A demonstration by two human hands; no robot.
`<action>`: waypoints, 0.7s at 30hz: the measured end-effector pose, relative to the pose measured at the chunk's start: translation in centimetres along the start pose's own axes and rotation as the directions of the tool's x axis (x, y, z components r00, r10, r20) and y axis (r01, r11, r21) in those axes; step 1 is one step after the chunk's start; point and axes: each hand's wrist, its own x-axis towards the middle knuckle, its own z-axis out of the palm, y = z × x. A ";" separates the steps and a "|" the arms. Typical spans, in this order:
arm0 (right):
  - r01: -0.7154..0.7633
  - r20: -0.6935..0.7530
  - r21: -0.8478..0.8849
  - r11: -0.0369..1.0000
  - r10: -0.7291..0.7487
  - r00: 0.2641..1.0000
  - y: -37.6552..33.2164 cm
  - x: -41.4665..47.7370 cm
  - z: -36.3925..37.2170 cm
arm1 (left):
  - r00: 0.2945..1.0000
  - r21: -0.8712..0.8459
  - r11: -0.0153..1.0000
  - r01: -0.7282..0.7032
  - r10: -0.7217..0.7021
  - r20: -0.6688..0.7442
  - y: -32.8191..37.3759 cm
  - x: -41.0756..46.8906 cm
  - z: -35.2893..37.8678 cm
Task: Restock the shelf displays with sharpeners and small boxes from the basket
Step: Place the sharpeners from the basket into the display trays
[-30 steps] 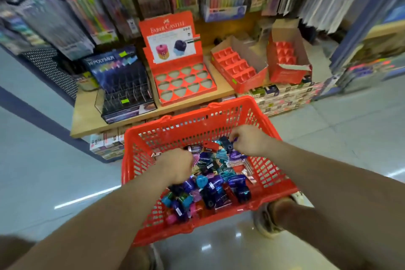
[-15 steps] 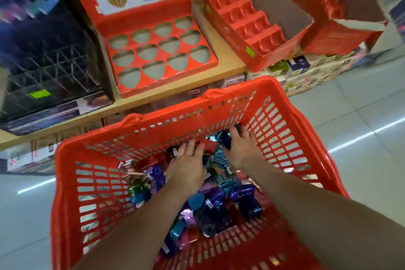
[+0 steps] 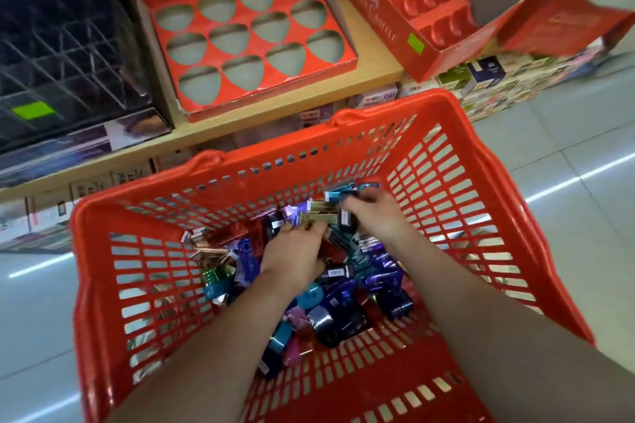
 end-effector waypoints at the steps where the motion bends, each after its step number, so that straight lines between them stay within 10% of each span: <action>1: -0.110 0.047 0.252 0.961 0.101 0.994 -0.3 -0.4 0.4 | 0.999 -0.139 0.990 0.006 -0.012 -0.042 -0.4 -0.4 -0.2; 6: -0.249 0.191 0.391 0.886 0.186 0.964 -0.8 -2.4 0.6 | 0.980 -0.792 0.600 0.109 -0.198 -0.016 -1.4 -0.9 -1.4; 11: -0.363 0.527 0.419 0.832 0.102 0.843 -2.3 -5.0 -0.7 | 0.983 -0.897 0.443 -0.010 -0.161 -0.090 -0.8 -2.1 -3.0; 18: -0.171 0.393 0.687 0.706 -0.163 0.905 -6.7 -9.4 -2.0 | 0.953 -0.933 0.308 -0.183 -0.177 -0.246 0.1 -5.7 -10.6; 21: -0.075 0.338 0.733 0.677 -0.266 0.903 -8.9 -11.1 -2.7 | 0.957 -0.980 0.074 -0.185 -0.213 -0.197 1.5 -6.9 -14.2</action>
